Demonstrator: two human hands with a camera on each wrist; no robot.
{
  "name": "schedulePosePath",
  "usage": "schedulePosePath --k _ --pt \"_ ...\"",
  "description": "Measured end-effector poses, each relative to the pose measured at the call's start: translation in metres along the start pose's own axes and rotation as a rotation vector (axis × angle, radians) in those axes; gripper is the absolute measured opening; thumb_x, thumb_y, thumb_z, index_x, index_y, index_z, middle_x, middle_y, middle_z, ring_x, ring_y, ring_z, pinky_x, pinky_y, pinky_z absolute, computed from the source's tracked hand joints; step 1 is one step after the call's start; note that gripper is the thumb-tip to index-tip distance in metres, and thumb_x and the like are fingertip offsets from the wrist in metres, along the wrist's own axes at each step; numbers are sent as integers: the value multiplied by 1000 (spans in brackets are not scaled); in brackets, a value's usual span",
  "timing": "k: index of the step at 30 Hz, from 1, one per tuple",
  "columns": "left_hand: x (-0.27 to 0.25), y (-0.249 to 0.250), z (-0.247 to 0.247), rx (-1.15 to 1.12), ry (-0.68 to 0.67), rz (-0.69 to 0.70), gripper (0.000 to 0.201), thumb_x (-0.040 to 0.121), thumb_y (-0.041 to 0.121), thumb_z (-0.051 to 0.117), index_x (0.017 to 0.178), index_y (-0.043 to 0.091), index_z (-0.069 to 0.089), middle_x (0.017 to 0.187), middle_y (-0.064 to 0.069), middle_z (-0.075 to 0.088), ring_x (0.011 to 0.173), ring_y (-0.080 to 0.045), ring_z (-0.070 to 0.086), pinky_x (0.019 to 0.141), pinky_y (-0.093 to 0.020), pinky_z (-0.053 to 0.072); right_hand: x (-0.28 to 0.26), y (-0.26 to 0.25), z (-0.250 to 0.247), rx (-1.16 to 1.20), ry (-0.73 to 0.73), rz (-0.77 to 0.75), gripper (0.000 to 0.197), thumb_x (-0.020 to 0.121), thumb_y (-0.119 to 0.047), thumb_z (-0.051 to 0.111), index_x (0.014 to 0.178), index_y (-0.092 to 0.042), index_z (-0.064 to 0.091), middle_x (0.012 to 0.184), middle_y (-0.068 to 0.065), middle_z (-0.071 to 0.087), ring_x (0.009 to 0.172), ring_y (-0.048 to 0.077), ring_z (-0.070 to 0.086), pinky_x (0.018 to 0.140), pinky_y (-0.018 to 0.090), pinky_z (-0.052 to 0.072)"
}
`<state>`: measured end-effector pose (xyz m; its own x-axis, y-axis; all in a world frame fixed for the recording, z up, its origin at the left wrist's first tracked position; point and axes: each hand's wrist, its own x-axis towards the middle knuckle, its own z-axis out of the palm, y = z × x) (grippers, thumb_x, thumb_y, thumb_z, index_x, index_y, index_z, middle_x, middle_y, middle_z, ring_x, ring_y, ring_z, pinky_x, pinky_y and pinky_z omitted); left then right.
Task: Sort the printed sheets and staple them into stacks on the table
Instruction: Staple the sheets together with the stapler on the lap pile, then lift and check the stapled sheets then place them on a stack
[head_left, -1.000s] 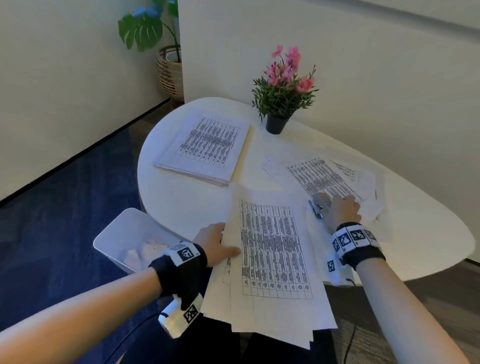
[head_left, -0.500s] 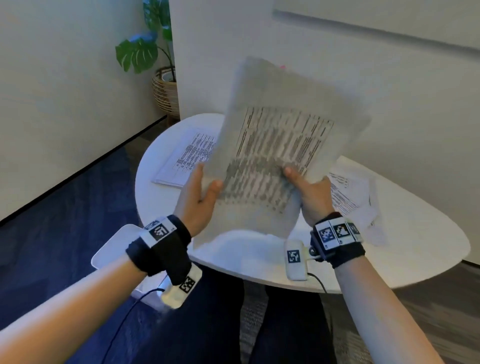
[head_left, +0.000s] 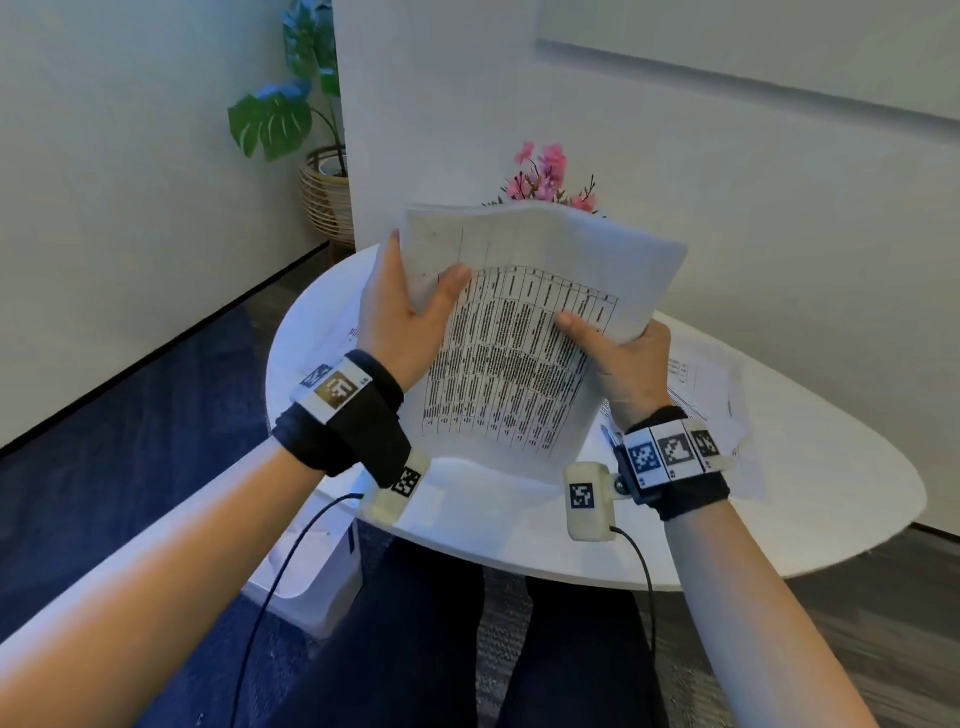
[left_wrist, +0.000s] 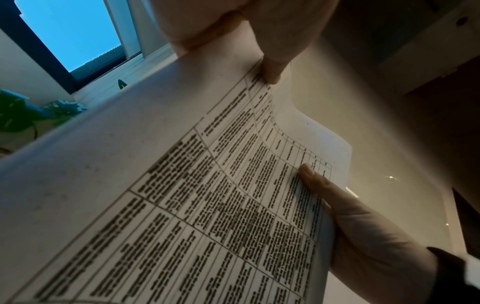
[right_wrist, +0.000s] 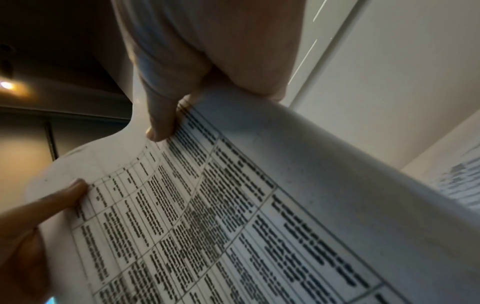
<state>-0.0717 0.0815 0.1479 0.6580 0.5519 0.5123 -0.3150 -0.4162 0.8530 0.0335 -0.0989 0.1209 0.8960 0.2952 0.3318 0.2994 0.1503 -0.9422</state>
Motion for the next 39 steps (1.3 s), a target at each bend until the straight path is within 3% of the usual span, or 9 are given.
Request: schedulePosePath --k 7,11,16,22,25,28,31,35,39 --pt "-3 -30 -2 71 2 -76 38 90 25 62 121 14 44 101 19 54 100 -7 58 80 -17 50 -2 19 -5 -66 -17 60 35 69 -9 81 99 -16 65 98 0 71 89 12 70 75 32 59" --pt "-15 -56 -2 135 -47 -101 45 89 27 63 127 12 45 114 7 56 106 -10 56 85 -22 48 -9 35 -5 -87 -45 96 35 70 -5 80 94 -23 63 94 -6 69 82 -2 67 68 17 54" --pt "-27 -72 3 184 -92 -194 44 91 27 61 129 12 47 112 4 60 94 -6 56 64 2 40 -14 47 -1 -133 -48 149 26 71 -11 81 84 -26 64 87 0 70 74 0 67 74 26 57" --pt "-11 -68 3 296 -116 -349 31 92 32 60 115 12 62 102 -2 67 90 -18 63 74 -28 51 2 52 -19 -467 -256 289 36 61 -28 87 86 -10 67 89 9 71 83 19 69 81 44 56" --pt "2 -67 -6 373 -200 -395 35 91 32 60 120 12 61 108 -4 68 95 -20 64 79 -32 51 21 77 -52 -1081 -512 442 72 63 -37 86 122 -6 57 122 8 59 116 30 54 97 41 45" --pt "3 -67 -16 401 -253 -444 33 90 32 63 116 12 62 104 -6 69 92 -22 65 82 -37 54 32 119 -83 -1593 -550 558 67 72 -55 71 119 -10 52 133 16 47 123 37 42 99 49 42" --pt "-3 -64 -20 407 -318 -482 34 89 31 64 115 9 60 99 -12 69 89 -28 66 81 -43 56 34 147 -102 -1603 -390 579 60 80 -52 64 119 -10 46 130 19 42 118 36 45 95 46 46" --pt "-11 -58 -22 455 -391 -507 28 89 31 64 106 8 60 97 -14 67 87 -29 66 77 -40 56 26 153 -112 -1578 -364 494 38 94 -44 47 121 -17 51 81 9 58 68 22 56 65 32 51" --pt "-15 -57 -22 513 -452 -516 30 89 33 63 107 10 58 89 -11 65 74 -26 62 71 -38 55 17 122 -99 -1265 -190 557 33 97 -28 49 110 2 51 102 20 60 87 30 56 71 34 44"
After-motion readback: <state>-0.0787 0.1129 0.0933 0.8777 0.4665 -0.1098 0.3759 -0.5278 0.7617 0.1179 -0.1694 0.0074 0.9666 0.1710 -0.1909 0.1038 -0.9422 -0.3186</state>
